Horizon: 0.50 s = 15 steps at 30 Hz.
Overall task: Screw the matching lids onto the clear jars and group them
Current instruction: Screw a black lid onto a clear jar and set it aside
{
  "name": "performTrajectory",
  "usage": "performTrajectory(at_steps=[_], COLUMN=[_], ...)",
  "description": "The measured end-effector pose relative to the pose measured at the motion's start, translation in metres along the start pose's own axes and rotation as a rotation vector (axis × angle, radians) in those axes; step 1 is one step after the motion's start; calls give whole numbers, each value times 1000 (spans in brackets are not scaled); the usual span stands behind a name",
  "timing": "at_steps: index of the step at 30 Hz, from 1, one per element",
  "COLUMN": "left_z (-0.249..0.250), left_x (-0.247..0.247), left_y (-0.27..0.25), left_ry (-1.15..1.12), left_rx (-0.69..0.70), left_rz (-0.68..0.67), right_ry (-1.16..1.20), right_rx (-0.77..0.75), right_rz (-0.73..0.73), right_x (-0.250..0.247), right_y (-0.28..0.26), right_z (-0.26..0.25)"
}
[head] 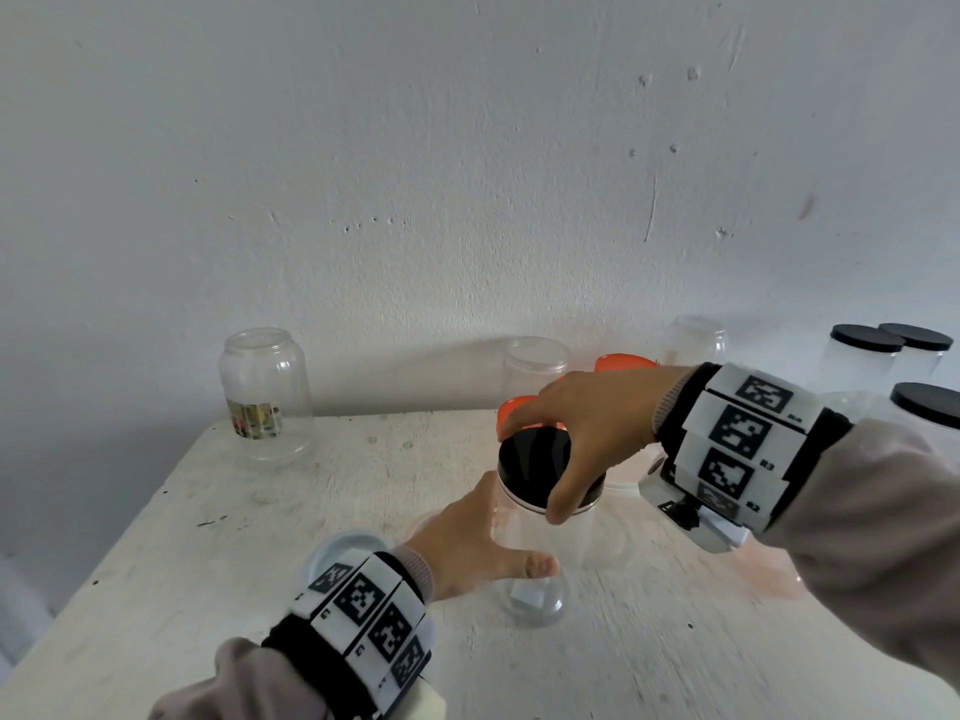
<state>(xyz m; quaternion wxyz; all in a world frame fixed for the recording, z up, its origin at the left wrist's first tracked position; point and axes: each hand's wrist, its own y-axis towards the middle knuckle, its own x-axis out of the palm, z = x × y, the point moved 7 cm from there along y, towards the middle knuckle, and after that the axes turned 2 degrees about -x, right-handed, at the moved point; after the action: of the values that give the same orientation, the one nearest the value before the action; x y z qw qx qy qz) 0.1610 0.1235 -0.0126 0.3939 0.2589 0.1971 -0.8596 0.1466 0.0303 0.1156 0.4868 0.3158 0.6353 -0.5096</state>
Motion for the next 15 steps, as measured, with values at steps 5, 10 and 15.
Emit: performTrajectory(at_steps=[5,10,15], left_z=[1,2,2], left_x=[0,1,0], left_y=[-1,-1,-2], left_ry=[23,-17,5], left_rx=[1,6,12], left_rz=[-6,11,37], right_ry=[21,11,48], right_rx=[71,1,-6], right_rz=[82,-71,28], right_x=[4,5,1], right_y=[2,-2,0], right_z=[2,2,3])
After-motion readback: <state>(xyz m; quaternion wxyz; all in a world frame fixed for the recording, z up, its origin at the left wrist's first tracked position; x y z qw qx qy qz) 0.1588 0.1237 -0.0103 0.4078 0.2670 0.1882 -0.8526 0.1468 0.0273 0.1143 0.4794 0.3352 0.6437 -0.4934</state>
